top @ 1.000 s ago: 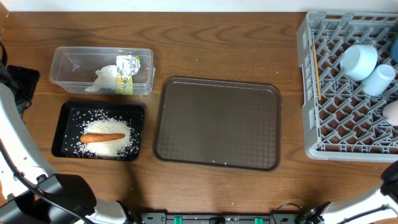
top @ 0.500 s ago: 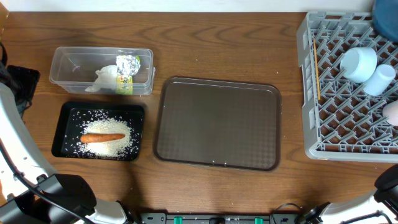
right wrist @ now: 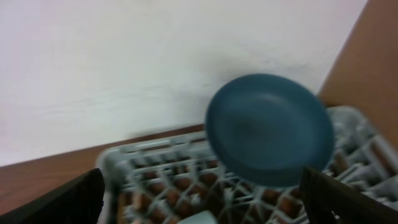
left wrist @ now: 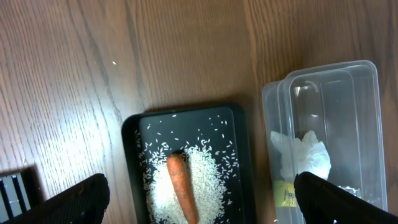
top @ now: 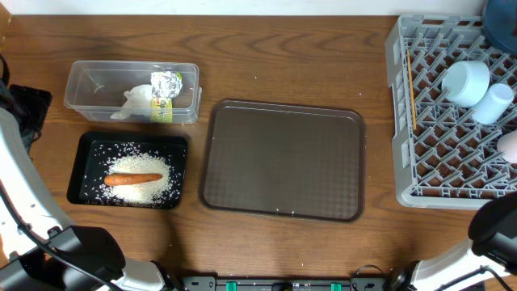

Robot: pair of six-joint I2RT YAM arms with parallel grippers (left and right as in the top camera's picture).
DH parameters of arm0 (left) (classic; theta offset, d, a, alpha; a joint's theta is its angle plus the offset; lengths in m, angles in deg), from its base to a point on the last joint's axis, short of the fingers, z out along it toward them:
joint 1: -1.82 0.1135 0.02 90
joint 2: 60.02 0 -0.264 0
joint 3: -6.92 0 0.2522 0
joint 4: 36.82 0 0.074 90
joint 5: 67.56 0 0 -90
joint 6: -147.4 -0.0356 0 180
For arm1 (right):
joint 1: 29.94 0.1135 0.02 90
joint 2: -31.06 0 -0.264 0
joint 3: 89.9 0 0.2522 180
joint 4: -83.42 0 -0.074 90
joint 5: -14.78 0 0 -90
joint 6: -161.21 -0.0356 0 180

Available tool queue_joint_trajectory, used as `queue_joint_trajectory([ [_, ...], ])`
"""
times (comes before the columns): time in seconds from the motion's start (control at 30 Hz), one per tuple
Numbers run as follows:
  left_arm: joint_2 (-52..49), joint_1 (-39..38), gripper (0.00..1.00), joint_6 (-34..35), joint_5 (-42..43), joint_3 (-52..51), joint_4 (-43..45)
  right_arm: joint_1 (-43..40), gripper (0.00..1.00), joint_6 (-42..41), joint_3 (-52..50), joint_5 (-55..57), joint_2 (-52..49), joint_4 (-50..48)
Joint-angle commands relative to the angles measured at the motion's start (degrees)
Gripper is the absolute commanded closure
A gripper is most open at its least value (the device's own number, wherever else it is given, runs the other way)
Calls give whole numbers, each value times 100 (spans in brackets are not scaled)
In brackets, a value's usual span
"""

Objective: Sort waste into correct bins and load items into the dishwasher rack
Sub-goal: 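Lower the bowl into the grey dish rack with the right gripper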

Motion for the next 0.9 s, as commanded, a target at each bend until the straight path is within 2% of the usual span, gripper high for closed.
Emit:
queue_joint_trajectory([
  [0.0,-15,20,2,31,-7,17,-2,514,1,772,186,1659,-579,22],
  [0.17,-15,20,2,31,-7,17,-2,846,1,1137,1204,2485,-1665,297],
  [0.43,-15,20,2,31,-7,17,-2,820,1,1078,2896,2474,-3071,863],
  [0.67,-15,20,2,31,-7,17,-2,640,1,1222,2977,2500,-3517,881],
  [0.87,-15,20,2,31,-7,17,-2,413,17,1200,2975,2452,-3665,938],
])
